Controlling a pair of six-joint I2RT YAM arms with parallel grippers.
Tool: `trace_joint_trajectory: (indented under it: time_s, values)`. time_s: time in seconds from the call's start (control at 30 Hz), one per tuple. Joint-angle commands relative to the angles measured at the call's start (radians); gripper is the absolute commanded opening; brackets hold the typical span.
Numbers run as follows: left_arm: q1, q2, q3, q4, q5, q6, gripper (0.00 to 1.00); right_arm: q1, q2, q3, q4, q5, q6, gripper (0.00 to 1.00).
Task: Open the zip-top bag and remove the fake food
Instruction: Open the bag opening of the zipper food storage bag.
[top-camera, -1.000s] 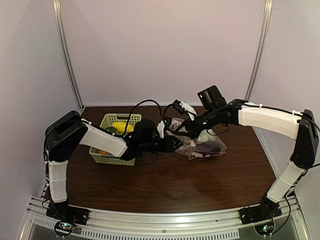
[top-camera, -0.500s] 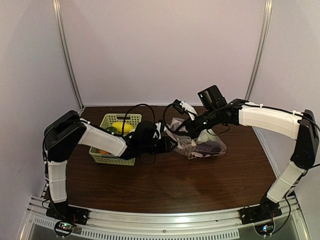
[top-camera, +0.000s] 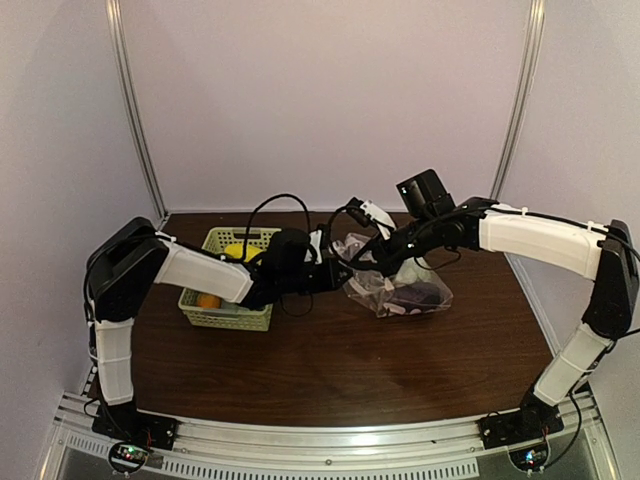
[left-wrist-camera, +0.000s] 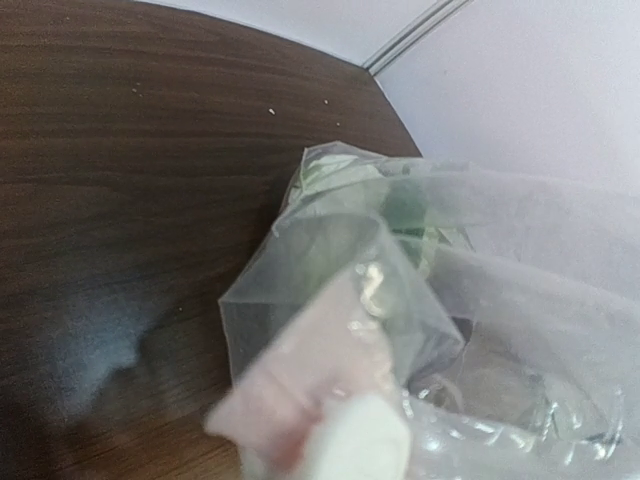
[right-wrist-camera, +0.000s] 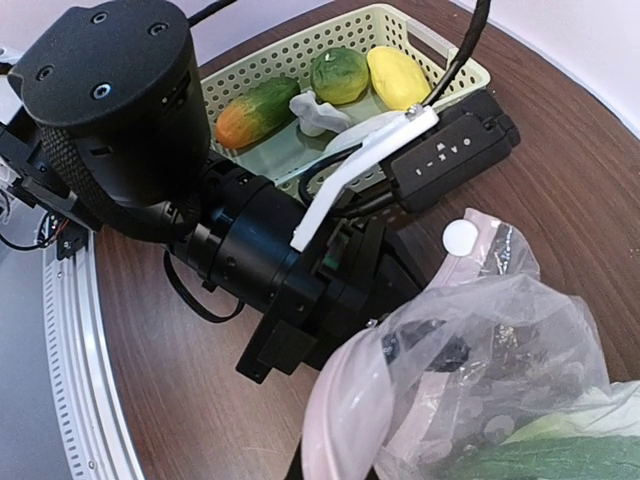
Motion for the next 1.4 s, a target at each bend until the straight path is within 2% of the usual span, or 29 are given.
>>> trace_joint_trajectory:
  time_s: [0.0, 0.27, 0.47, 0.6, 0.8, 0.87, 0.9, 0.93, 1.03, 1.17, 1.37]
  values:
    - [0.003, -0.049, -0.039, -0.053, 0.066, -0.046, 0.0, 0.001, -0.05, -0.003, 0.003, 0.069, -0.016, 0.0]
    - [-0.016, -0.157, -0.084, -0.391, 0.137, -0.024, 0.0, 0.007, -0.058, -0.032, 0.022, 0.162, -0.034, 0.0]
    - [-0.017, -0.195, -0.12, -0.429, 0.286, -0.027, 0.0, 0.04, -0.049, -0.04, 0.022, 0.2, -0.048, 0.0]
    - [-0.017, -0.272, -0.122, -0.525, 0.251, 0.006, 0.0, 0.067, -0.039, -0.048, 0.022, 0.262, -0.07, 0.0]
    - [-0.017, -0.421, -0.205, -0.63, 0.161, 0.018, 0.0, 0.07, -0.049, -0.04, 0.016, 0.251, -0.074, 0.0]
    - [-0.017, -0.43, -0.21, -0.653, 0.146, 0.044, 0.23, 0.07, -0.054, -0.041, 0.017, 0.246, -0.079, 0.0]
    - [-0.017, -0.433, -0.199, -0.676, 0.128, 0.061, 0.31, 0.07, -0.056, -0.042, 0.018, 0.242, -0.08, 0.0]
    - [-0.019, -0.441, -0.189, -0.684, 0.108, 0.076, 0.33, 0.07, -0.055, -0.043, 0.017, 0.235, -0.079, 0.0]
    - [-0.059, -0.507, -0.189, -0.604, 0.029, 0.111, 0.35, 0.07, -0.045, -0.041, 0.017, 0.208, -0.074, 0.0]
    - [-0.1, -0.569, -0.254, -0.324, 0.005, 0.127, 0.28, 0.07, -0.032, -0.025, 0.006, 0.19, -0.066, 0.0]
    - [-0.108, -0.496, -0.263, -0.129, 0.023, 0.126, 0.23, 0.07, -0.034, -0.02, 0.004, 0.187, -0.055, 0.0]
